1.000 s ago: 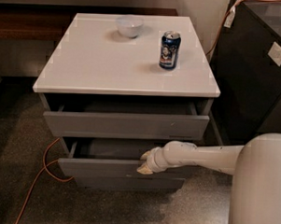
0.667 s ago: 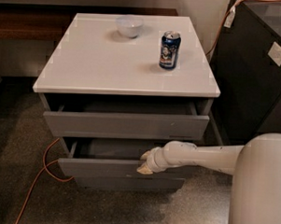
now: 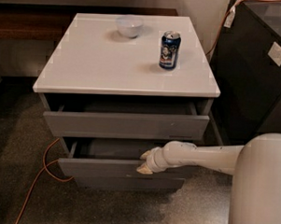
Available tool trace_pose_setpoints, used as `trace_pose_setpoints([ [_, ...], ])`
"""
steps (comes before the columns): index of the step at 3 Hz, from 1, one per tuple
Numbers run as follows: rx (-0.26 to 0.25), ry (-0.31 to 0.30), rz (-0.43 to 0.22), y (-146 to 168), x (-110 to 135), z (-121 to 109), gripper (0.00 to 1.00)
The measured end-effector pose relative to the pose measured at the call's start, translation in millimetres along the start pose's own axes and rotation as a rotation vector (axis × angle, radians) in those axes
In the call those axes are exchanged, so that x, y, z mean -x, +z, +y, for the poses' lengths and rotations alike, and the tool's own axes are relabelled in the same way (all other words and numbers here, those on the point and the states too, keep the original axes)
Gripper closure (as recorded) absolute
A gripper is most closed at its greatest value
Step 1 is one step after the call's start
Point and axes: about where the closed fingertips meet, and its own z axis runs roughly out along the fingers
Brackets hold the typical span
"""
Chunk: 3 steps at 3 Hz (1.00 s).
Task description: Open middle drawer
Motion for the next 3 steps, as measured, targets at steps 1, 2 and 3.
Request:
trace_pose_setpoints([
  [1, 0.000, 0.000, 0.000, 0, 0, 0, 0.04],
  [2, 0.009, -0.025, -0.062, -13, 25, 33, 0.00],
  [3, -0.004, -0.037, -0.108, -26, 43, 49, 0.00],
])
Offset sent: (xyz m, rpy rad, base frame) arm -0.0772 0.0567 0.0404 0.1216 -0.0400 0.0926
